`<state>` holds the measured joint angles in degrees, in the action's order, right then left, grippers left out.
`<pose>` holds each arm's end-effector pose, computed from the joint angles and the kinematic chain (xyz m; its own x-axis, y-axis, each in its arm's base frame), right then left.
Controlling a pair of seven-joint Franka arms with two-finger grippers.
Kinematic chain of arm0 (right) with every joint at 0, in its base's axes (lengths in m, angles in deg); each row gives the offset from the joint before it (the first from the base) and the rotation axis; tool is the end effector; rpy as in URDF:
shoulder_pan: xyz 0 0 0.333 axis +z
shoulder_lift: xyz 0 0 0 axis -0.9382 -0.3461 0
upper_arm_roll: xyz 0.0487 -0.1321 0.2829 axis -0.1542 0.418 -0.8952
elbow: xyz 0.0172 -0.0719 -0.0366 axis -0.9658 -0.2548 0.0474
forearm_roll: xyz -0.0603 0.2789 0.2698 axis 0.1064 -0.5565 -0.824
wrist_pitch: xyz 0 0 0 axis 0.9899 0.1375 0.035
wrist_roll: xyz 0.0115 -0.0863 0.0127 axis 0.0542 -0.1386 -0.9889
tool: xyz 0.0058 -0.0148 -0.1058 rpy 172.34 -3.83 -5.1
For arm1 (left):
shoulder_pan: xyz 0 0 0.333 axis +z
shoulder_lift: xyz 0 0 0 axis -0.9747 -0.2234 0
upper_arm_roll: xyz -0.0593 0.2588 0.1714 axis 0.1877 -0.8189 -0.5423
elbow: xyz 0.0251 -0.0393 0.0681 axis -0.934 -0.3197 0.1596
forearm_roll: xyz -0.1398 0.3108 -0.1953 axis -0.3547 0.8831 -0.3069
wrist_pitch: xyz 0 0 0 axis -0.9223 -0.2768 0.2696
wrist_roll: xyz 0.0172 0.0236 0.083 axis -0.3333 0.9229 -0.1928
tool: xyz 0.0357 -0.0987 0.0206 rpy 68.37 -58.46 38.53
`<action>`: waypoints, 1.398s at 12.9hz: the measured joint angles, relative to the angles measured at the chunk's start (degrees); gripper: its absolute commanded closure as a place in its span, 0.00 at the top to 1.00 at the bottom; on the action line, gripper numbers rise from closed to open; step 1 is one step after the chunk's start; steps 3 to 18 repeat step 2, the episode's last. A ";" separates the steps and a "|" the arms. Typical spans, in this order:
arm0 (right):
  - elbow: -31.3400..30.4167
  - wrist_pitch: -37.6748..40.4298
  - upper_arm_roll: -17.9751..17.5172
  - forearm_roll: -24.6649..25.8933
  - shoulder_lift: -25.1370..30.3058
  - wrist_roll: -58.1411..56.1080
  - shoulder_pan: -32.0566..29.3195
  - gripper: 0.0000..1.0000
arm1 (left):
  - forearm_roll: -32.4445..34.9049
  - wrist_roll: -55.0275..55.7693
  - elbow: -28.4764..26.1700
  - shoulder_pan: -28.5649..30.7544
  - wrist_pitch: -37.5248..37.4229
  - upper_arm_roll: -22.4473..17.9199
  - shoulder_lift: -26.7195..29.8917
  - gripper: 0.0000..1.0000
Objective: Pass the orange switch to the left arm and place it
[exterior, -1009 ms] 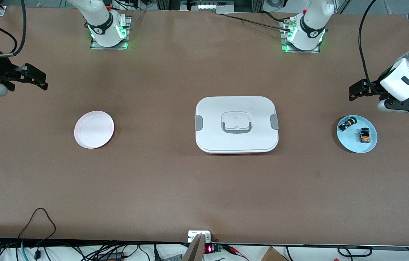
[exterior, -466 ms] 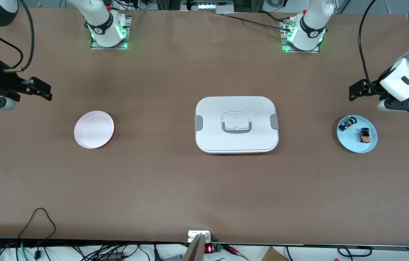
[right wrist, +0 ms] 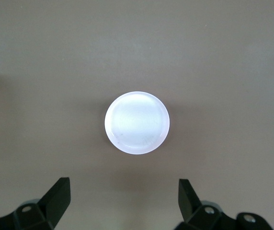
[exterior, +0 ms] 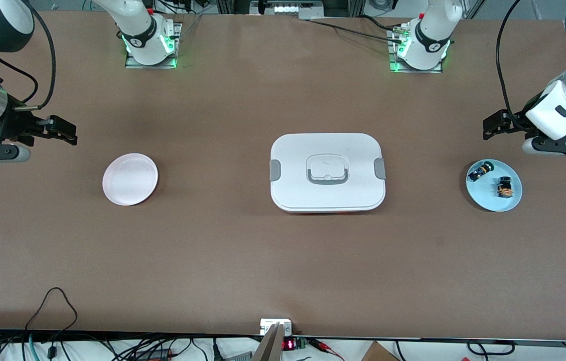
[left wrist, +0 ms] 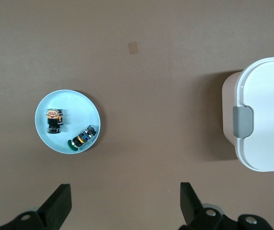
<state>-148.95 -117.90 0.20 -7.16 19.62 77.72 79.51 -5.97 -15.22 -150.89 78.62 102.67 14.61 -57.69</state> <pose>0.5896 0.0371 0.5739 0.9974 0.0462 -0.0561 0.0481 -0.9982 0.0344 0.5573 -0.0191 0.5497 0.9950 -0.0641 -0.0762 -0.0651 -0.9978 -0.0117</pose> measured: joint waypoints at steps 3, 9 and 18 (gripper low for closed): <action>1.15 0.09 0.79 0.00 0.24 0.00 -0.32 1.00 | 0.00 0.00 0.00 0.00 0.00 0.00 0.00 1.00; 1.15 0.09 0.79 0.00 0.24 0.00 -0.32 1.00 | 0.00 0.00 0.00 0.00 0.00 0.00 0.00 1.00; 1.15 0.09 0.79 0.00 0.24 0.00 -0.32 1.00 | 0.00 0.00 0.00 0.00 0.00 0.00 0.00 1.00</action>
